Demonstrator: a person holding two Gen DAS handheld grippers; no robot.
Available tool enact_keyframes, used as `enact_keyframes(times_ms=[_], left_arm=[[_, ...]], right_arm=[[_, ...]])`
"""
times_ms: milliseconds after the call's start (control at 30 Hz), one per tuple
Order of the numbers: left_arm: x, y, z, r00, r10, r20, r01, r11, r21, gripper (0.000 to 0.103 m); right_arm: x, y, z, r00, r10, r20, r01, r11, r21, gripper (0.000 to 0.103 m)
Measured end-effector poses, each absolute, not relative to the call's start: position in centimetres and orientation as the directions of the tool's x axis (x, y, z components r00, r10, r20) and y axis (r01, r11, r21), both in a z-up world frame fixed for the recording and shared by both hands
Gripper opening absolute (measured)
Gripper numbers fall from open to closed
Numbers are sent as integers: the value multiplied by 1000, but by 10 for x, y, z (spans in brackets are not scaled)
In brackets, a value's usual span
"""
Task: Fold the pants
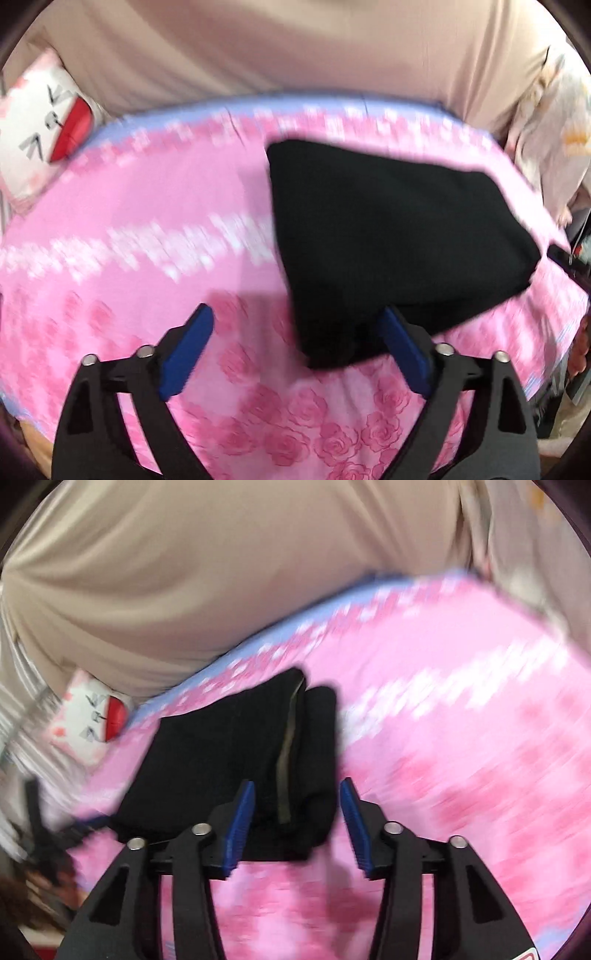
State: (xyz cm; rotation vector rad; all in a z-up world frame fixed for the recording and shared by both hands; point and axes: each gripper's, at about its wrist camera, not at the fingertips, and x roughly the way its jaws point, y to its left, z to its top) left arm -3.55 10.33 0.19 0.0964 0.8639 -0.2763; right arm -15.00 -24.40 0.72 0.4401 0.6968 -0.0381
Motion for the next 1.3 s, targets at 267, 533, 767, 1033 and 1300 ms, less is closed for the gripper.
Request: enact_keyframes(times_ms=[267,533,767,1033,1300], left_arm=[[-12,75,2,649,-168,-742,245,969,-5,98],[4,49,-35,573,-94,-814,233,971,52,98],[0,53,-30,567,-112,-816,243,969,36,98],[-19,-16,-3,600,-218,-770,412,909,63,98],[-27,-57,-13,564,-212,-798,468,878,98,98]], right_arm=[[-156,-213,-28,677,-44,-735,131,989,62,55],[-141,-193,-34,684,-208,-699,205,975,-90,53],[-205,-243,-25,695,-276,-664,479,867,141,39],[-180,-252,-19,759,-17,-651,204,956,212,0],[-140,-223,-27,691,60,-720,-87,996,0,5]])
